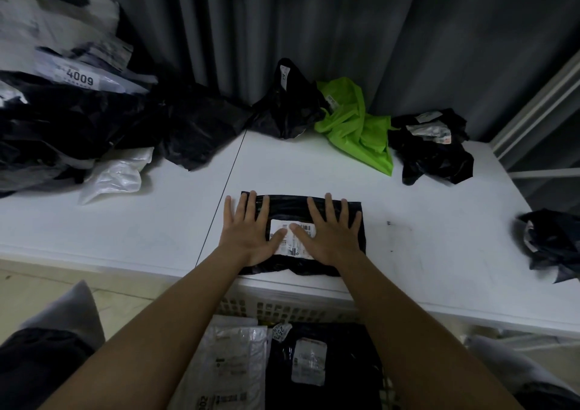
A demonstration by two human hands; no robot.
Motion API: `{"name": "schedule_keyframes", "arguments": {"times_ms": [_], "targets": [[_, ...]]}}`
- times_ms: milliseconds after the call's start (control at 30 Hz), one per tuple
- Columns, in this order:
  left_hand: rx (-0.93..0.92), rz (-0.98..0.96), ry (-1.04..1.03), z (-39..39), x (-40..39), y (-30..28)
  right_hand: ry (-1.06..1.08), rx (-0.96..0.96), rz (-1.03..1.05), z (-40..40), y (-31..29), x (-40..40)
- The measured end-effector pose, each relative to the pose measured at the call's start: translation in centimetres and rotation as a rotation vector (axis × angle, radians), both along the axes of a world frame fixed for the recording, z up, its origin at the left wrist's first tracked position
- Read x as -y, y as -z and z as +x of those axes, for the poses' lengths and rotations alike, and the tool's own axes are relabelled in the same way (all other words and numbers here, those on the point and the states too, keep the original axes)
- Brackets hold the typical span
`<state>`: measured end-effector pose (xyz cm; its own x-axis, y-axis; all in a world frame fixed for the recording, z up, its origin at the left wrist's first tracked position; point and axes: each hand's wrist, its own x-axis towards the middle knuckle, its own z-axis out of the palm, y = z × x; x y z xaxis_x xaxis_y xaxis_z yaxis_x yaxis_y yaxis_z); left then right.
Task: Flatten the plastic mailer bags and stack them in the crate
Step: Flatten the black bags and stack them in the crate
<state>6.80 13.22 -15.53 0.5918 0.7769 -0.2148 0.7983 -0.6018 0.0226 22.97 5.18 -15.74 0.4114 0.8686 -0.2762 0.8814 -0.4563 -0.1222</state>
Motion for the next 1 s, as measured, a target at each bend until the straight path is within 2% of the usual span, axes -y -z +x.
{"name": "schedule_keyframes", "arguments": {"times_ms": [100,233,367,500,667,833,1000], "targets": [[0.045,-0.024,-0.009,-0.2,0.4,-0.6,-0.068,0.023,0.033,0.1,-0.9,0.5],[0.22,-0.039,0.069,-0.8,2.3,-1.7,-0.342,-0.125,0.315,0.1,-2.1,3.7],[0.121,-0.064,0.205,-1.9,4.0,-3.0,-0.505,-0.099,0.327,1.0,-2.0,7.5],[0.019,-0.085,0.267,-3.4,4.9,-4.0,-0.518,-0.047,0.305,1.5,-2.6,9.3],[0.127,-0.041,0.264,-4.9,5.5,-4.2,-0.518,0.057,0.394,1.4,-2.1,11.0],[0.093,-0.026,0.302,-6.1,5.2,-4.5,-0.441,0.153,0.482,1.4,-1.6,12.0],[0.076,0.011,0.338,-6.8,5.0,-4.4,-0.399,0.236,0.464,1.9,-1.4,12.0]]}}
